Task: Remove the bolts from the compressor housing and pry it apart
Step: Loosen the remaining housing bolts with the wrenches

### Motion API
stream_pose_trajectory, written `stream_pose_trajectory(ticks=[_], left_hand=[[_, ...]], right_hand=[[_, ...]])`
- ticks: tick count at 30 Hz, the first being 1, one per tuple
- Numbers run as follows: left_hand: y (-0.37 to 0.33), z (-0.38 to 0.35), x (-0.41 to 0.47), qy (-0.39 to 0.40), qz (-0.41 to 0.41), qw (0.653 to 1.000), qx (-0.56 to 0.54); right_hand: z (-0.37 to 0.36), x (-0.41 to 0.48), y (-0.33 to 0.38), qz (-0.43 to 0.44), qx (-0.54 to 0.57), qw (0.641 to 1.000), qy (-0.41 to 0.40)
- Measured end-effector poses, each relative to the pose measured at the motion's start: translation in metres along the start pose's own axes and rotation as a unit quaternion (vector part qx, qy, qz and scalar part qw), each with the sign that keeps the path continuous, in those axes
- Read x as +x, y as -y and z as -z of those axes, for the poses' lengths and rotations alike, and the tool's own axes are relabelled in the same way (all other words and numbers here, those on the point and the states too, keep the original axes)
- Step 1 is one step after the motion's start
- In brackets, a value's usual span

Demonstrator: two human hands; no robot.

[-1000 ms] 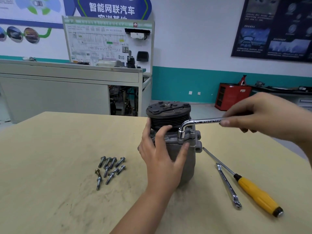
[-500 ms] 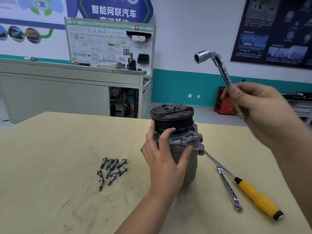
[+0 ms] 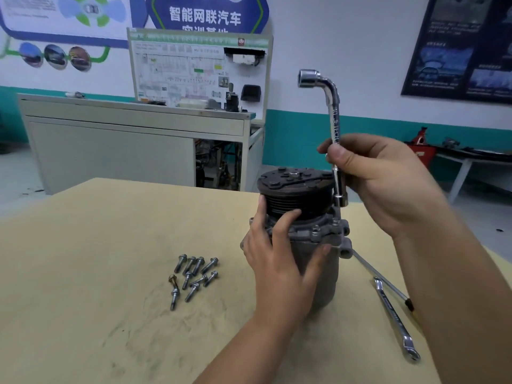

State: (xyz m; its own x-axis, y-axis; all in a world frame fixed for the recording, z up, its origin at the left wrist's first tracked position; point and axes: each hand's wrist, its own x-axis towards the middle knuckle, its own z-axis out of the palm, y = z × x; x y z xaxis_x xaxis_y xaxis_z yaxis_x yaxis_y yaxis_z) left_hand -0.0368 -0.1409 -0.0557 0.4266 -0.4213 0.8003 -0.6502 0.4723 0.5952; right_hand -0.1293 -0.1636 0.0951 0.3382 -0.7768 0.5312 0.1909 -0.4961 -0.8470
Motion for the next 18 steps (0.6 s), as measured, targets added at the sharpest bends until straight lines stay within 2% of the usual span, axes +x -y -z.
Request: stream_pose_trajectory(ticks=[3,8,18], left_hand=[[0.001,-0.001,-0.001,0.002,0.001,1.0,-0.001],[-0.003,0.003,-0.001,0.025,0.017,0.999,-0.009],[-0.013,0.01,-0.002,0.04,0.042,0.998,-0.022]], right_hand=[[0.007,-0.003,-0.005,0.024,-0.059,0.998,-0.026],[0.004,-0.003,-0.014,0.041,-0.127,0.991,-0.025],[0.001,-0.005,-0.016,0.054,-0.207,0.976,-0.036]])
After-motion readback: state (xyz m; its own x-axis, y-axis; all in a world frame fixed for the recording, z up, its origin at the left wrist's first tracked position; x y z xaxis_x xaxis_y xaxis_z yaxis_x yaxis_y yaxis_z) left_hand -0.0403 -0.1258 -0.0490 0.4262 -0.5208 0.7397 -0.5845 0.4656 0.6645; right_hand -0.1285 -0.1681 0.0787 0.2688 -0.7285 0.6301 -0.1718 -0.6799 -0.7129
